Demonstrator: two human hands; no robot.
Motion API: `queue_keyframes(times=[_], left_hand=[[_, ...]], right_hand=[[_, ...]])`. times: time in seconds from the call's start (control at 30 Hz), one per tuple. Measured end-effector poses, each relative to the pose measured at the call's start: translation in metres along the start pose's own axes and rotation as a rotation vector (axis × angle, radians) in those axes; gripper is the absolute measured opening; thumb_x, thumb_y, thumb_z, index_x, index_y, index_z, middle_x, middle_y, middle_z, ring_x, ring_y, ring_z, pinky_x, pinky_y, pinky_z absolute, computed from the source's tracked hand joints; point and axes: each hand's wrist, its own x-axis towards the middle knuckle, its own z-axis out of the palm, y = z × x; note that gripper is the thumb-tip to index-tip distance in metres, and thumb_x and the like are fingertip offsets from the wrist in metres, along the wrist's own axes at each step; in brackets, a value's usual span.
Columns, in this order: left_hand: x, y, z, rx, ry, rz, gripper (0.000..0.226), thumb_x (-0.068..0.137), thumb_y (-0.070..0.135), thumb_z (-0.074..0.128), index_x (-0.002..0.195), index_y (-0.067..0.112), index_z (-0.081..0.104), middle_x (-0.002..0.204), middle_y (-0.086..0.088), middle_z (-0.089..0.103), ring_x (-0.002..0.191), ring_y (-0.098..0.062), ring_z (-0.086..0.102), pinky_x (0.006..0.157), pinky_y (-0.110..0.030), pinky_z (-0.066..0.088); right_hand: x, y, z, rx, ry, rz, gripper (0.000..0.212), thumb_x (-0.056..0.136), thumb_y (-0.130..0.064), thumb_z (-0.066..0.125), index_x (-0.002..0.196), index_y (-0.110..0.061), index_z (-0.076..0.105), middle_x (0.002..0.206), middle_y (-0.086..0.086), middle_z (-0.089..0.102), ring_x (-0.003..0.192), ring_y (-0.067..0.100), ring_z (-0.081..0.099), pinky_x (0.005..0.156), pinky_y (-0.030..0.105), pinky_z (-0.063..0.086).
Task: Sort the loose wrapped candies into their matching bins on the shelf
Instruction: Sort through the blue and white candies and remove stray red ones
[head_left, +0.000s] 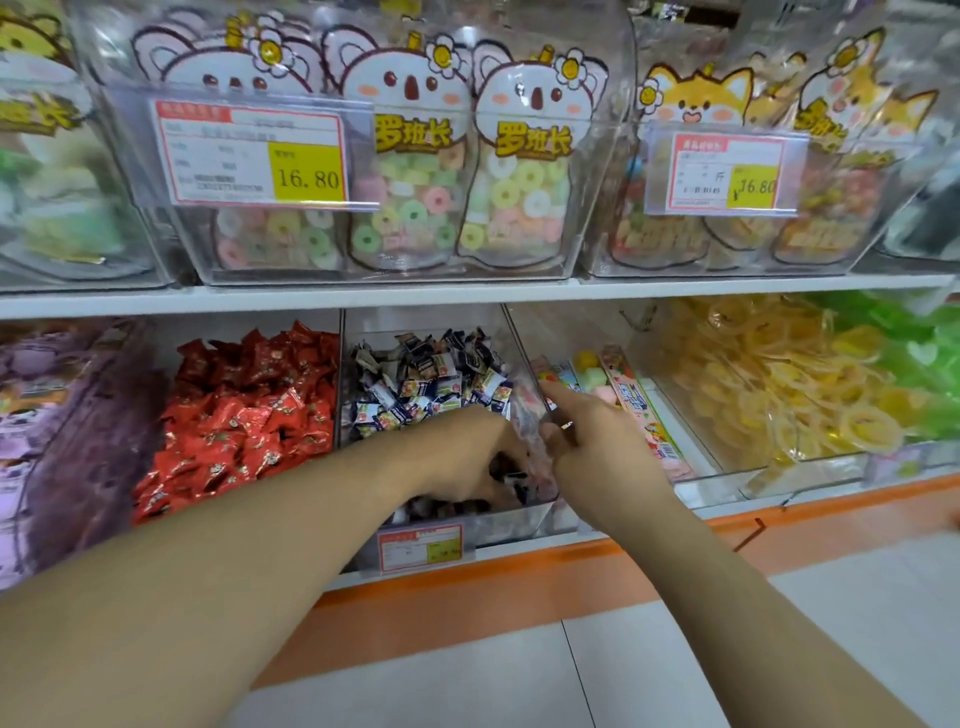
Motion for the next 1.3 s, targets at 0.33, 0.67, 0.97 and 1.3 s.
queue_keyframes(times=[0.33, 0.67, 0.97, 1.3], left_hand=[[-0.025, -0.021, -0.022, 0.282, 0.325, -0.23, 0.034, 0.093, 0.028, 0.075, 0.126, 0.03, 0.071, 0.132, 0.003, 0.066, 0.123, -0.026, 0.059, 0.108, -0.046, 0.047], [-0.012, -0.005, 0.002, 0.017, -0.023, 0.108, 0.044, 0.093, 0.034, 0.074, 0.133, 0.047, 0.063, 0.144, 0.023, 0.05, 0.13, -0.011, 0.048, 0.111, -0.04, 0.042], [0.004, -0.027, 0.007, 0.223, 0.059, 0.08, 0.021, 0.084, 0.028, 0.084, 0.103, 0.031, 0.076, 0.11, 0.012, 0.062, 0.108, -0.014, 0.06, 0.088, -0.04, 0.056], [-0.005, -0.038, -0.011, 0.266, 0.283, -0.048, 0.035, 0.075, -0.006, 0.076, 0.09, 0.026, 0.077, 0.098, 0.006, 0.067, 0.102, -0.021, 0.063, 0.086, -0.041, 0.056]], right_hand=[[-0.002, 0.0, 0.002, 0.012, -0.006, 0.01, 0.032, 0.102, -0.009, 0.048, 0.131, -0.015, 0.059, 0.101, 0.006, 0.066, 0.077, 0.021, 0.061, 0.068, 0.042, 0.054], [-0.001, 0.002, 0.005, -0.004, 0.022, -0.014, 0.036, 0.098, -0.01, 0.049, 0.131, -0.02, 0.06, 0.089, 0.0, 0.065, 0.075, 0.02, 0.059, 0.068, 0.044, 0.054], [0.0, 0.009, 0.009, 0.028, 0.023, -0.008, 0.047, 0.104, -0.017, 0.05, 0.15, -0.029, 0.05, 0.103, -0.002, 0.069, 0.084, 0.014, 0.062, 0.076, 0.037, 0.054], [0.002, 0.011, 0.01, 0.042, 0.018, -0.002, 0.051, 0.104, -0.02, 0.052, 0.154, -0.031, 0.046, 0.105, -0.004, 0.07, 0.081, 0.011, 0.065, 0.076, 0.035, 0.057]])
